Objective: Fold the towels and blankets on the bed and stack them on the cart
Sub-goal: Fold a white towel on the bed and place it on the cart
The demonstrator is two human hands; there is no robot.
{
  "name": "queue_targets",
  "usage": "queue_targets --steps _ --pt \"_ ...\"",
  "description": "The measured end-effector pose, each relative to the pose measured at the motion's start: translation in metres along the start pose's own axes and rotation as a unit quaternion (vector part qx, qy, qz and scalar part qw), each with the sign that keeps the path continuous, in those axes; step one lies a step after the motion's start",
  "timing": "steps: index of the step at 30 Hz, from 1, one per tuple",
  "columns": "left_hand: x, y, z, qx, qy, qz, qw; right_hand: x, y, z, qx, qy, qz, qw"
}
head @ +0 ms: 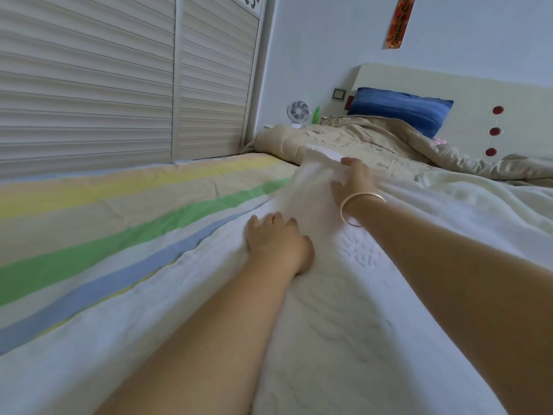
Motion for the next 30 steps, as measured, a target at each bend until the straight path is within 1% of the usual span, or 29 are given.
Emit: queue_targets --steps 2,3,4,7,9,11,13,15,17,18,19,20,22,23,24,26,27,30 --pt "-0.001 0.001 -0.001 0.017 -0.009 -0.013 1.0 -0.039 0.014 0.034 -0.033 0.082 -0.142 0.986" --pt "-0.001 0.002 -0.001 0.02 -0.012 -0.021 0.999 -0.051 0.019 0.05 -0.041 0.119 -0.185 0.975" --pt "-0.001 0.001 0.001 0.02 -0.012 -0.027 0.999 -0.058 0.021 0.06 -0.041 0.124 -0.204 0.97" --pt "-0.004 -0.001 0.0 0.019 -0.012 -0.033 0.999 -0.058 0.022 0.059 -0.03 0.06 -0.204 0.977" --pt "-0.008 -0.002 -0.002 0.016 -0.007 -0.03 0.999 -0.046 0.031 0.045 -0.01 0.03 -0.177 0.984" --pt "-0.01 -0.002 -0.003 0.016 -0.006 -0.01 1.0 -0.019 0.051 0.025 0.015 -0.006 -0.141 0.99" --pt "-0.009 -0.001 -0.006 0.019 -0.009 0.035 0.999 0.012 0.087 0.004 0.039 0.016 -0.16 0.986" --pt "0.002 0.003 -0.006 0.01 0.007 0.121 0.993 0.047 0.133 -0.003 0.03 0.089 -0.21 0.973" --pt "0.019 0.02 0.002 -0.023 0.015 0.211 0.977 0.087 0.188 0.004 -0.018 0.158 -0.28 0.947" --pt "0.025 0.031 0.004 -0.039 0.01 0.236 0.971 0.101 0.214 0.009 -0.038 0.18 -0.311 0.932" --pt "0.03 0.047 0.007 -0.054 0.008 0.234 0.971 0.118 0.24 0.01 -0.054 0.2 -0.331 0.921" --pt "0.03 0.06 0.007 -0.06 0.023 0.202 0.977 0.127 0.259 0.012 -0.053 0.208 -0.336 0.917" --pt "0.023 0.097 0.002 -0.036 0.07 0.094 0.992 0.142 0.293 0.005 -0.06 0.209 -0.335 0.917" --pt "0.021 0.121 -0.002 -0.035 0.069 0.038 0.996 0.147 0.309 -0.003 -0.06 0.214 -0.329 0.918" --pt "0.02 0.146 -0.004 -0.047 0.047 -0.003 0.998 0.148 0.325 -0.012 -0.044 0.224 -0.304 0.925" --pt "0.025 0.197 -0.011 -0.075 0.013 -0.044 0.996 0.147 0.358 -0.034 -0.003 0.254 -0.243 0.936" --pt "0.032 0.226 -0.018 -0.083 0.009 -0.065 0.994 0.147 0.379 -0.049 0.01 0.237 -0.226 0.945" --pt "0.042 0.293 -0.05 -0.079 -0.02 -0.097 0.992 0.142 0.433 -0.088 0.056 0.209 -0.227 0.95"
Point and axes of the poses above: each hand's wrist, its own y-axis away from the middle knuckle, its own x-axis out of the back of the hand, z = x × y, the point moved 5 cm from there along -y, towards the middle knuckle, and after that the axes turned 6 degrees about -y, right-handed, at the moved point
